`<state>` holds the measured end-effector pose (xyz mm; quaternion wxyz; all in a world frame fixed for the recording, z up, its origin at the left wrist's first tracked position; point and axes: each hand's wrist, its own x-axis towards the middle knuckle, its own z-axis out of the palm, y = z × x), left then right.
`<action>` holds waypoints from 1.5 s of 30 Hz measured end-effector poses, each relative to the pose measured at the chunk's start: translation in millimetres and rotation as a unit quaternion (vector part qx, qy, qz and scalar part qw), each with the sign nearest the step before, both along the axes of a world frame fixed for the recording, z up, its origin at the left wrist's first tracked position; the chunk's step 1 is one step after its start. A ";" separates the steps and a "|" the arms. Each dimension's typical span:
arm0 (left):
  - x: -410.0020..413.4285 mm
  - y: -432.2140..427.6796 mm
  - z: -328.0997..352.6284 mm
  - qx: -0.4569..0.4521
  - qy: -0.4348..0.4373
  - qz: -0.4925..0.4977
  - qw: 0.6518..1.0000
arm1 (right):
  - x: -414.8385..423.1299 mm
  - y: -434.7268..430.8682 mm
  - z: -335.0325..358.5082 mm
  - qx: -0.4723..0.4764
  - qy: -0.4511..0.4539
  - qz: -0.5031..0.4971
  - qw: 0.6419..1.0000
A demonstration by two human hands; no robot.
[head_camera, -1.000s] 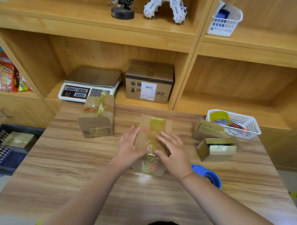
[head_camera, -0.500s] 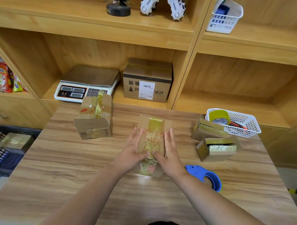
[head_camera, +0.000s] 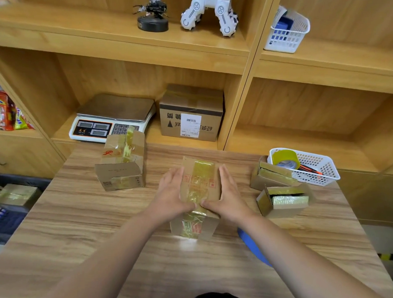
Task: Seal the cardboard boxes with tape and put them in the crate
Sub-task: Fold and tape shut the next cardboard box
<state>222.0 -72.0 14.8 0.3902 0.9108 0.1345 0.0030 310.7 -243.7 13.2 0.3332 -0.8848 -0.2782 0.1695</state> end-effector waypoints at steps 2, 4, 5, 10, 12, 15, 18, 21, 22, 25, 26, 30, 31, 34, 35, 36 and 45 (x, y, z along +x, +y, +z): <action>10.8 6.3 7.0 0.053 0.017 -0.040 0.998 | 9.2 2.5 3.7 -0.027 -0.004 0.027 0.999; 23.0 12.6 12.6 0.107 0.038 -0.094 0.989 | 18.3 5.6 6.2 -0.062 -0.019 0.055 0.996; 29.1 15.5 14.8 0.128 0.049 -0.122 0.983 | 22.6 7.0 7.4 -0.080 -0.026 0.066 0.994; 58.4 29.4 21.2 0.206 0.095 -0.224 0.948 | 40.1 12.4 10.4 -0.137 -0.013 0.087 0.987; 69.0 32.9 21.3 0.221 0.117 -0.248 0.936 | 45.6 15.0 9.9 -0.146 -0.017 0.085 0.985; 81.3 38.6 17.7 0.214 0.153 -0.266 0.927 | 52.4 18.0 7.8 -0.142 -0.052 0.090 0.984; 87.9 41.9 13.2 0.200 0.164 -0.259 0.931 | 56.5 20.5 3.3 -0.116 -0.084 0.085 0.986; 94.5 42.7 10.8 0.185 0.154 -0.255 0.936 | 61.2 24.5 -1.4 -0.087 -0.081 0.052 0.991; 97.0 43.0 9.9 0.178 0.149 -0.252 0.940 | 63.5 26.0 -2.1 -0.080 -0.076 0.039 0.993; 103.4 44.4 8.1 0.162 0.121 -0.238 0.950 | 70.2 29.8 -2.6 -0.067 -0.071 0.021 0.995; 104.9 45.1 7.6 0.155 0.111 -0.233 0.954 | 71.4 30.6 -2.4 -0.062 -0.071 0.019 0.995; 110.4 46.5 6.8 0.114 0.079 -0.214 0.967 | 74.2 32.0 -1.4 -0.040 -0.060 0.015 0.997; 111.7 47.2 6.4 0.102 0.075 -0.208 0.970 | 74.8 32.4 -1.5 -0.035 -0.059 0.011 0.998; 114.5 49.1 2.7 0.076 0.071 -0.192 0.976 | 76.3 34.1 -2.7 -0.012 -0.054 -0.010 0.998; 115.1 49.3 1.8 0.067 0.070 -0.187 0.978 | 77.0 35.0 -3.3 -0.004 -0.050 -0.018 0.999; 115.8 49.5 1.5 0.057 0.067 -0.180 0.980 | 77.8 35.8 -3.8 0.005 -0.046 -0.026 0.999; 116.7 45.8 -2.2 -0.029 0.004 -0.092 0.995 | 80.4 41.3 -11.1 0.101 -0.031 -0.087 0.991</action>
